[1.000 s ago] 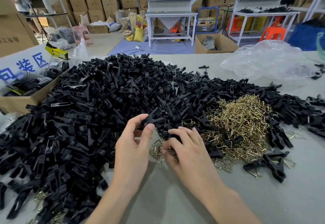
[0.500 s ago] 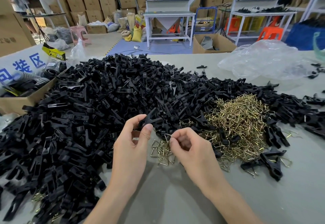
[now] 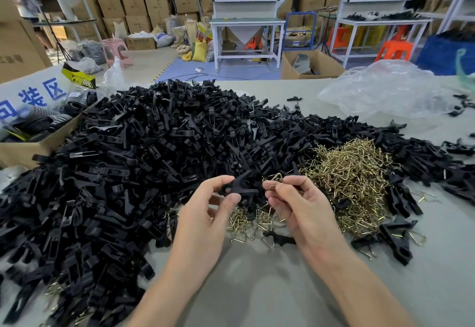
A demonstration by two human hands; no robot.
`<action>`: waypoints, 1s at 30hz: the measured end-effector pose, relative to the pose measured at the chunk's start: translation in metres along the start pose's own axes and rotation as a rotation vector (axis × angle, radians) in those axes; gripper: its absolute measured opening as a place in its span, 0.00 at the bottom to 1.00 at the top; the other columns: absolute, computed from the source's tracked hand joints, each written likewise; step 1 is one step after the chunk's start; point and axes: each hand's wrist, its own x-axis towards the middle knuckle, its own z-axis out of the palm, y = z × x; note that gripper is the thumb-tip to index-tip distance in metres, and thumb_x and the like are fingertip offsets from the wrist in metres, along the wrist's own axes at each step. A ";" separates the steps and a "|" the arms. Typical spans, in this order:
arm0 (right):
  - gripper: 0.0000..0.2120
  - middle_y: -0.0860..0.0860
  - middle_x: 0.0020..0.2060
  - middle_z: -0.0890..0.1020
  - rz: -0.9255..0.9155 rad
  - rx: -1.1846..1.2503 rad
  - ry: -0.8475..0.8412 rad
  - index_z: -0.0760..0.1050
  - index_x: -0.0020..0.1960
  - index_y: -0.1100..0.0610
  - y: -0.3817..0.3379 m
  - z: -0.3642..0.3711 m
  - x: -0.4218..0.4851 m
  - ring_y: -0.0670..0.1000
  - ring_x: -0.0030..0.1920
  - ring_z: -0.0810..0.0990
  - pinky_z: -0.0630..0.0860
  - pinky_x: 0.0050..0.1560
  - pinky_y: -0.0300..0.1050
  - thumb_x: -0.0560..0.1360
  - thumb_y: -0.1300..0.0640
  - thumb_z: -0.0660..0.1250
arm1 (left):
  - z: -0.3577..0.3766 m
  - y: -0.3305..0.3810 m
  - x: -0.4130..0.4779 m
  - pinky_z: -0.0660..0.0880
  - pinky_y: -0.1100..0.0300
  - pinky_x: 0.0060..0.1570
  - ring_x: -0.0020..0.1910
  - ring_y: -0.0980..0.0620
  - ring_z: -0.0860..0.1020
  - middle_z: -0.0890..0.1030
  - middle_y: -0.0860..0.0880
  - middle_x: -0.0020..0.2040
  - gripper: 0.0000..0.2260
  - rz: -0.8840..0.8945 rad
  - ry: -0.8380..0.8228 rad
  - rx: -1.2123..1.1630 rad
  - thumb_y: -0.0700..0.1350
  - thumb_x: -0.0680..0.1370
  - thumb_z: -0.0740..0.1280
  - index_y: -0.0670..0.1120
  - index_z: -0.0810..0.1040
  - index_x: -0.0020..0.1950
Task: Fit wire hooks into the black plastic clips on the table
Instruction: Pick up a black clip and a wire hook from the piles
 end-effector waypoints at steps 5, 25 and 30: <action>0.12 0.55 0.49 0.87 -0.037 -0.199 -0.084 0.85 0.51 0.50 0.004 -0.002 -0.001 0.47 0.47 0.85 0.79 0.48 0.35 0.79 0.65 0.67 | 0.002 0.001 -0.002 0.72 0.72 0.42 0.45 0.59 0.79 0.78 0.65 0.50 0.11 0.116 -0.030 0.147 0.57 0.77 0.66 0.70 0.72 0.57; 0.15 0.46 0.53 0.77 -0.487 -1.557 0.001 0.80 0.64 0.52 0.017 -0.013 -0.010 0.46 0.53 0.69 0.65 0.53 0.34 0.80 0.49 0.66 | -0.004 -0.018 0.006 0.71 0.66 0.39 0.41 0.59 0.77 0.78 0.64 0.46 0.10 0.011 0.178 0.157 0.57 0.79 0.65 0.64 0.74 0.61; 0.10 0.48 0.50 0.79 -0.479 -1.610 0.020 0.82 0.57 0.53 0.018 -0.012 -0.010 0.50 0.53 0.73 0.65 0.52 0.37 0.79 0.50 0.68 | -0.002 -0.017 0.004 0.71 0.66 0.39 0.41 0.60 0.77 0.77 0.66 0.46 0.11 0.014 0.142 0.180 0.58 0.79 0.65 0.64 0.74 0.61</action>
